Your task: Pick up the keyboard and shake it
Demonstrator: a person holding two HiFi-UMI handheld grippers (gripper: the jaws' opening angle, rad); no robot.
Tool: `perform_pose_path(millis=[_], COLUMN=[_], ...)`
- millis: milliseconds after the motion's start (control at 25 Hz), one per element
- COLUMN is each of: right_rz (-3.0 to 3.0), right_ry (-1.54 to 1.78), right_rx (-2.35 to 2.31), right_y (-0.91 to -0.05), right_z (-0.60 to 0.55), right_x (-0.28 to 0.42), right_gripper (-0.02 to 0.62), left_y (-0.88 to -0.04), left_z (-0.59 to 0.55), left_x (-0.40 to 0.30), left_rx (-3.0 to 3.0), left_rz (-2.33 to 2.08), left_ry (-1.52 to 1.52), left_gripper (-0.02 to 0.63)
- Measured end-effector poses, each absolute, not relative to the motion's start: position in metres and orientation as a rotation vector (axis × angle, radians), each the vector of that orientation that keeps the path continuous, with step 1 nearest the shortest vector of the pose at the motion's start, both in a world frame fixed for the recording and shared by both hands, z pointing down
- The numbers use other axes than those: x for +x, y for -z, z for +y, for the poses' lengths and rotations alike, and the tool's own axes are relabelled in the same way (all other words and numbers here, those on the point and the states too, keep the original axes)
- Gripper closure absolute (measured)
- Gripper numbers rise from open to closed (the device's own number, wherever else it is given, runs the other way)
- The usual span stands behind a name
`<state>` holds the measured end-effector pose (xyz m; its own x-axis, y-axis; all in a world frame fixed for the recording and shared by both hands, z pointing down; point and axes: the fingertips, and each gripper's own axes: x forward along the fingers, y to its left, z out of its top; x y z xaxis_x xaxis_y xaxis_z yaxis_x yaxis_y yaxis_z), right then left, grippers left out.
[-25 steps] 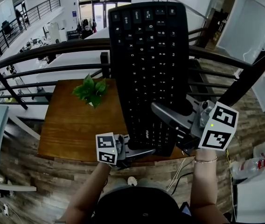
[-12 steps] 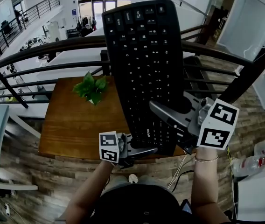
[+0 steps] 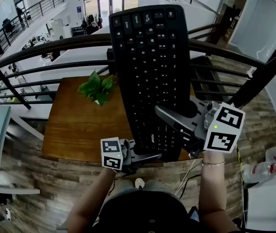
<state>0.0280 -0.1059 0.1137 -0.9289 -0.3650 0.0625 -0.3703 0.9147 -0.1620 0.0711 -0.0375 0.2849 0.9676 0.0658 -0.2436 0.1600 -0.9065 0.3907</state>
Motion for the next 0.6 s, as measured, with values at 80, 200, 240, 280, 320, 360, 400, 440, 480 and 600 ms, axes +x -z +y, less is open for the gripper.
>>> perform_pose_path(millis=[80,200,240,280,320,360,400,440,480,600], right_rz=[-3.054,-3.061,-3.060,-3.059,-3.056,-3.051,-3.044,-3.036,-3.030,-3.017], right_ry=[-0.285,-0.327,-0.345,-0.365,-0.385,-0.403,-0.419,-0.432,-0.445,-0.503], right_rx=[0.568,0.543,0.536,0.530,0.523,0.516,0.509,0.503,0.499,0.486], right_y=[-0.121,-0.137,-0.141,-0.146,-0.151,-0.155,-0.160,-0.165,-0.170,-0.184], right_z=[-0.108,-0.113,-0.115,-0.117,-0.120,-0.122,-0.123,-0.124,-0.126,-0.132], right_x=[0.021,0.006,0.003,0.002,0.001,0.002,0.004,0.005,0.006,0.009], right_gripper=[0.497,0.492,0.491,0.489,0.487,0.484,0.481,0.478,0.475,0.463], left_y=[-0.292,-0.305,-0.309,-0.313,-0.315,-0.318,-0.320,-0.322,-0.323,-0.328], left_z=[-0.038,-0.038,-0.038,-0.037,-0.036,-0.034,-0.031,-0.027,-0.024,-0.016], left_x=[0.062,0.047,0.043,0.040,0.038,0.038,0.037,0.037,0.037,0.036], left_rx=[2.692,2.676,2.670,2.665,2.661,2.654,2.646,2.637,2.628,2.606], left_rz=[0.137,0.087,0.071,0.056,0.045,0.038,0.034,0.031,0.027,0.000], left_ry=[0.303,0.300,0.296,0.290,0.283,0.275,0.269,0.263,0.257,0.244], left_gripper=[0.505,0.505,0.505,0.505,0.505,0.505,0.505,0.505,0.505,0.505])
